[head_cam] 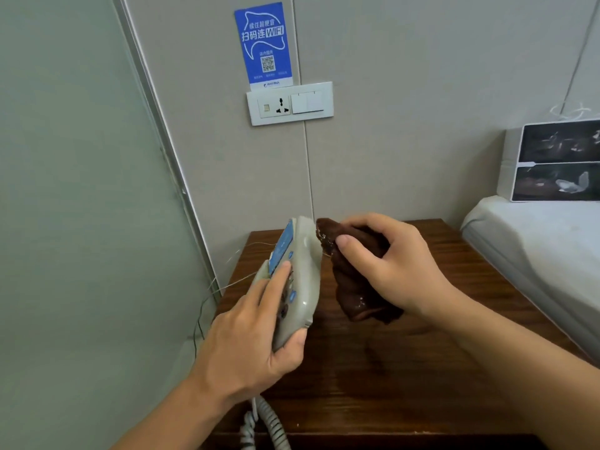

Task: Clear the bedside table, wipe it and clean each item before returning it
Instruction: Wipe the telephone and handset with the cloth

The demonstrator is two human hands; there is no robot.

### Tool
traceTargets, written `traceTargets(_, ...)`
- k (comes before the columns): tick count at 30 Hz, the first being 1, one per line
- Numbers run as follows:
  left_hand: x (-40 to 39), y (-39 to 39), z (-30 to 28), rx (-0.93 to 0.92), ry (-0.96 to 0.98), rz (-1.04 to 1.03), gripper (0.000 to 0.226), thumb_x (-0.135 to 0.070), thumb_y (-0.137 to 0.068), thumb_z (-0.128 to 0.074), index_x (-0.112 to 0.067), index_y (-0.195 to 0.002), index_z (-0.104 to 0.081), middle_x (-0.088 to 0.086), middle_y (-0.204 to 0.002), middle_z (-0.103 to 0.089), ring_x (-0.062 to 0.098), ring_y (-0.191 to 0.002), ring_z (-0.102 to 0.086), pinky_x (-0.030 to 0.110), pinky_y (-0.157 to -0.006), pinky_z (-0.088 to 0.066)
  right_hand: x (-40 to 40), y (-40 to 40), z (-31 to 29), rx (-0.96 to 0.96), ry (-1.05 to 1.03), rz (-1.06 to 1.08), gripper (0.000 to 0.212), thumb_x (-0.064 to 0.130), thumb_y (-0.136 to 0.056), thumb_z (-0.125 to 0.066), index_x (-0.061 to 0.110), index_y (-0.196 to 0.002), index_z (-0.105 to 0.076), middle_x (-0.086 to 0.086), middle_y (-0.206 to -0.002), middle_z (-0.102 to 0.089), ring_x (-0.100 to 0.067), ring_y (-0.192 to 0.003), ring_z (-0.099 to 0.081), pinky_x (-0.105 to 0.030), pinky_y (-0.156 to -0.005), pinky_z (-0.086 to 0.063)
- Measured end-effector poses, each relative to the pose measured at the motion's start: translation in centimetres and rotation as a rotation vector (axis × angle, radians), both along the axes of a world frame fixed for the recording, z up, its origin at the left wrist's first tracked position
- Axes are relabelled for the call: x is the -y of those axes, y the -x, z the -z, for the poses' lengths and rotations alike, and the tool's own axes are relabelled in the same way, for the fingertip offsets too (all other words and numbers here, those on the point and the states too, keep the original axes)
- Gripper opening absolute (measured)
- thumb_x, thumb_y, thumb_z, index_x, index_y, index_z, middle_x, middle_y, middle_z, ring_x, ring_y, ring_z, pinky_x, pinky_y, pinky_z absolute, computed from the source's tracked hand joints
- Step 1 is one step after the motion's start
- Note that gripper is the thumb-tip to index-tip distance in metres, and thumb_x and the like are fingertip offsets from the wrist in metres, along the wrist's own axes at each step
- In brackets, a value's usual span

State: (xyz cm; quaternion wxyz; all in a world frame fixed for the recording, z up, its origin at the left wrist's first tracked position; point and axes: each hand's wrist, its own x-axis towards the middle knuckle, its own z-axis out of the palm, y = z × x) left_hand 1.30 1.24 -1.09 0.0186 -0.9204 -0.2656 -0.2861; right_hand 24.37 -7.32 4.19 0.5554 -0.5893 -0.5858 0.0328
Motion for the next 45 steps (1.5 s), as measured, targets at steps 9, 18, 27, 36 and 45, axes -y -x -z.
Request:
traceTargets(9, 0.0, 0.7, -0.4, 0.083, 0.155, -0.019, 0.096, -0.072, -0.08, -0.052, -0.038, -0.16, -0.011, -0.014, -0.15, -0.043, 0.01, -0.124, -0.057, 0.032, -0.085, -0.058, -2.8, 3.5, -0.2, 0.26, 0.119, -0.149, 0.039, 0.032, -0.097, -0.065, 0.033, -0.136, -0.063, 0.01, -0.119, -0.057, -0.005, -0.114, -0.056, -0.021, -0.098, -0.045)
traceTargets(18, 0.6, 0.7, 0.2, 0.017, 0.124, 0.072, 0.094, -0.056, -0.079, -0.055, -0.036, -0.158, -0.008, -0.009, -0.147, -0.043, 0.015, -0.121, -0.059, 0.032, -0.079, -0.059, 0.3, 2.3, -1.4, 0.468, 0.115, -0.184, 0.027, 0.027, -0.094, -0.065, 0.029, -0.121, -0.07, 0.013, -0.105, -0.062, -0.008, -0.101, -0.062, -0.024, -0.085, -0.048)
traceTargets(27, -0.1, 1.0, 0.0, 0.09, 0.201, 0.075, 0.096, -0.057, -0.079, -0.051, -0.046, -0.16, -0.001, -0.02, -0.152, -0.038, 0.009, -0.123, -0.056, 0.025, -0.091, -0.051, -5.1, 0.0, -2.5, 0.336, 0.192, 0.012, 0.014, 0.027, -0.093, -0.064, 0.034, -0.104, -0.068, 0.017, -0.091, -0.07, -0.003, -0.088, -0.066, -0.028, -0.076, -0.049)
traceTargets(36, -0.3, 1.5, -0.1, 0.098, 0.221, 0.15, 0.093, -0.053, -0.078, -0.059, -0.051, -0.157, -0.009, -0.03, -0.145, -0.038, 0.003, -0.121, -0.057, 0.028, -0.089, -0.054, -1.0, 3.6, -3.2, 0.591, 0.116, -0.161, 0.019, 0.035, -0.091, -0.067, 0.031, -0.108, -0.073, 0.012, -0.097, -0.067, -0.007, -0.092, -0.066, -0.027, -0.08, -0.052)
traceTargets(45, -0.7, 1.9, -0.2, 0.138, 0.283, 0.124, 0.092, -0.057, -0.08, -0.053, -0.057, -0.156, -0.001, -0.034, -0.144, -0.034, 0.002, -0.113, -0.057, 0.023, -0.089, -0.05, -6.4, -0.4, -4.4, 0.516, 0.265, 0.02, 0.011, 0.029, -0.095, -0.066, 0.027, -0.105, -0.071, 0.013, -0.094, -0.069, -0.01, -0.089, -0.066, -0.029, -0.077, -0.052)
